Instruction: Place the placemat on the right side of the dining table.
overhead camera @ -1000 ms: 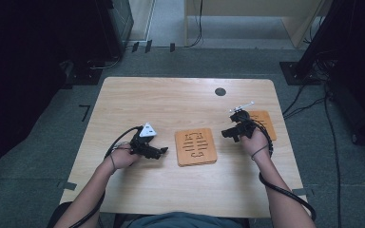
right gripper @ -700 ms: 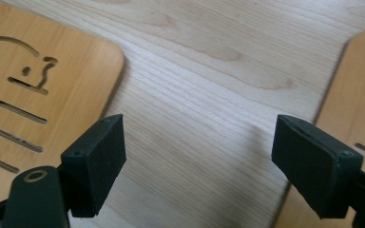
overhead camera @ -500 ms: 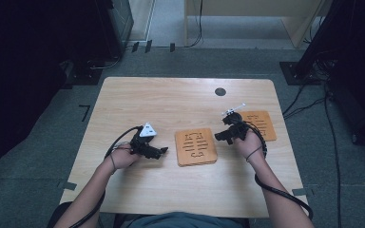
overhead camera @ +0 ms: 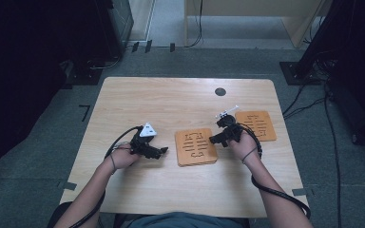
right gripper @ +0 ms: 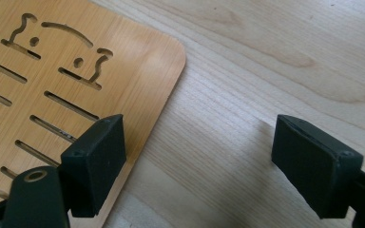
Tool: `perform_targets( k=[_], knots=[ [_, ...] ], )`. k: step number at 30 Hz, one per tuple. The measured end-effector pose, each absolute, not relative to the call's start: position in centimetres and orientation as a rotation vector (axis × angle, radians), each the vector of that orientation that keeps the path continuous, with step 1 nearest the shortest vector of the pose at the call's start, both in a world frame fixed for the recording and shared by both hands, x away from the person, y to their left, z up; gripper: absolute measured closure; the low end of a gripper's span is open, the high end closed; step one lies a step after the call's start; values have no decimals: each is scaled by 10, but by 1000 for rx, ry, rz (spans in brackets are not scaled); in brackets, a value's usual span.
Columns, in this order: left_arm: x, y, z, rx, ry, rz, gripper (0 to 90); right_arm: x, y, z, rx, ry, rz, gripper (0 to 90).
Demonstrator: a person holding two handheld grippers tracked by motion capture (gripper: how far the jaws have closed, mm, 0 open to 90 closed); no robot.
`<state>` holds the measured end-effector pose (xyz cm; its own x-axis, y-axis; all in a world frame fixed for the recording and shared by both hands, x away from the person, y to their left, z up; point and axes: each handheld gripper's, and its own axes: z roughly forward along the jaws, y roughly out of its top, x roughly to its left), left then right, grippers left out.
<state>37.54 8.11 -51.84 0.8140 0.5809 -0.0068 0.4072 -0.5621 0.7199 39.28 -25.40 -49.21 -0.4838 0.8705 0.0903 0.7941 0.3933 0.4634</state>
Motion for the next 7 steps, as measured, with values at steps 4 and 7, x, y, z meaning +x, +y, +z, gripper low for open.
perform_targets(
  k=[4,7],
  knots=[
    [375,81,-518,2243,723,298,103,393,-255,-493,1518,2485,692,181],
    [375,81,-518,2244,722,298,103,394,-256,-494,1526,2490,701,170]
  ],
)
